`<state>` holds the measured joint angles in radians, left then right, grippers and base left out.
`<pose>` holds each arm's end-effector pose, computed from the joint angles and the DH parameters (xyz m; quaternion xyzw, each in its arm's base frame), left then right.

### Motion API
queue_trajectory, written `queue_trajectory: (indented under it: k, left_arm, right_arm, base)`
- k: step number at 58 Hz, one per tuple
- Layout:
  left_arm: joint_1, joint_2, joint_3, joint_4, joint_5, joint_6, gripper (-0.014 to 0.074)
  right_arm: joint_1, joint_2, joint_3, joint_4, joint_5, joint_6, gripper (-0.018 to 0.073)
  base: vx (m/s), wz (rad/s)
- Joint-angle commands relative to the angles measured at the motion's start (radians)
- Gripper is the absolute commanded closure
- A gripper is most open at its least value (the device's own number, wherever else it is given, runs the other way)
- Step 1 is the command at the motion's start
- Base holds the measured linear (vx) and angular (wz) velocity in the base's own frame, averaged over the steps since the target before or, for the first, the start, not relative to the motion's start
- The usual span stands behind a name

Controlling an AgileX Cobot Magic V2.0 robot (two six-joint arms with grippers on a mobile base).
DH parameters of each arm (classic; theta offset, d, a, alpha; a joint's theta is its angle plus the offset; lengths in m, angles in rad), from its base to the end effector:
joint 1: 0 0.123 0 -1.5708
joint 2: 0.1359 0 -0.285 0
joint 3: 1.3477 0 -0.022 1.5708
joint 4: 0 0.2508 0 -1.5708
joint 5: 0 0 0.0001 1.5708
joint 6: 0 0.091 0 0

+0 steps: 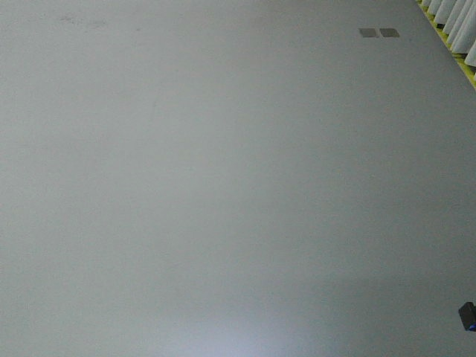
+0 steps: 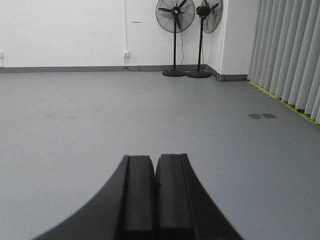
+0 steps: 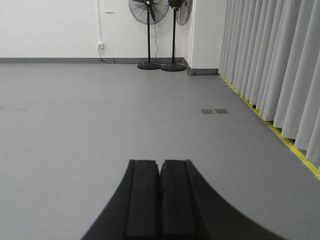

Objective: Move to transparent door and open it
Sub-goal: 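Drive the base forward across the grey floor, turning toward the door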

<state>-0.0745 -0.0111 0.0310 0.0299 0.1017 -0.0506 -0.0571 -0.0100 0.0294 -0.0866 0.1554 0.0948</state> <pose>0.0568 -0.0040 0.1941 0.0182 0.7189 -0.0320 0.6941 0.0565 -0.0045 0.1897 0.0290 0.7366 -0.0211 0.6754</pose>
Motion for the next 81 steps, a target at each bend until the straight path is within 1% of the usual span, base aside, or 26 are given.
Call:
queue_trajectory:
  k: [1, 52, 81]
  left_arm:
    - [-0.006, -0.014, 0.016, -0.010, -0.083, -0.010, 0.0603]
    - [-0.006, -0.014, 0.016, -0.010, -0.083, -0.010, 0.0603]
    - [-0.006, -0.014, 0.016, -0.010, -0.083, -0.010, 0.0603]
  right_arm:
    - [-0.005, -0.016, 0.004, -0.008, -0.085, -0.004, 0.0565]
    - [-0.005, -0.016, 0.004, -0.008, -0.085, -0.004, 0.0565]
    - [-0.003, -0.016, 0.004, -0.008, -0.085, -0.003, 0.0565]
  base:
    - [0.00, 0.00]
    - [0.01, 0.00]
    - [0.20, 0.05]
